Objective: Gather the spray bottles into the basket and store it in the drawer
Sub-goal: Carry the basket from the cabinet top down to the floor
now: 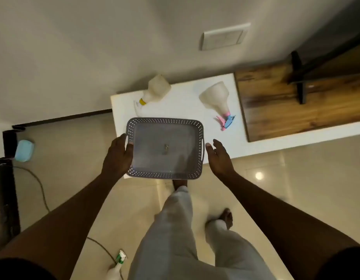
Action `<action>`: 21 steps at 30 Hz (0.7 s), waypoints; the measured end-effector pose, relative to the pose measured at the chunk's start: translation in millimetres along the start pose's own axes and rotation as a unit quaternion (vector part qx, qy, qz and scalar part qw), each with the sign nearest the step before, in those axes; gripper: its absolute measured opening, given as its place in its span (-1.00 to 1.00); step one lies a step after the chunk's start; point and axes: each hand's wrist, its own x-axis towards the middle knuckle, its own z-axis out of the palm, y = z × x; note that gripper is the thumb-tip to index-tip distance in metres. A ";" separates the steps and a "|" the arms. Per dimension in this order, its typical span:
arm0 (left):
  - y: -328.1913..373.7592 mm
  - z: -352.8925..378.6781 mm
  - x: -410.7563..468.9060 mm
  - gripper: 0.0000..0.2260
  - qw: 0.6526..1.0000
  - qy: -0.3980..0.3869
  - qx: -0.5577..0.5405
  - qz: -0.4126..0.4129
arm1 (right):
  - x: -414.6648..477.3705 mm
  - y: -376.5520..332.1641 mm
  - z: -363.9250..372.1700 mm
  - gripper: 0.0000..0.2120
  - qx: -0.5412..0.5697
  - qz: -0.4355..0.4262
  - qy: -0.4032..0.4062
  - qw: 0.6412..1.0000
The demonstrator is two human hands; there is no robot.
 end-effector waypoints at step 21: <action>48.5 59.1 9.8 -0.77 0.985 0.003 -0.127 -0.119 | -3.6 78.1 4.9 -0.62 0.230 0.096 0.091 0.964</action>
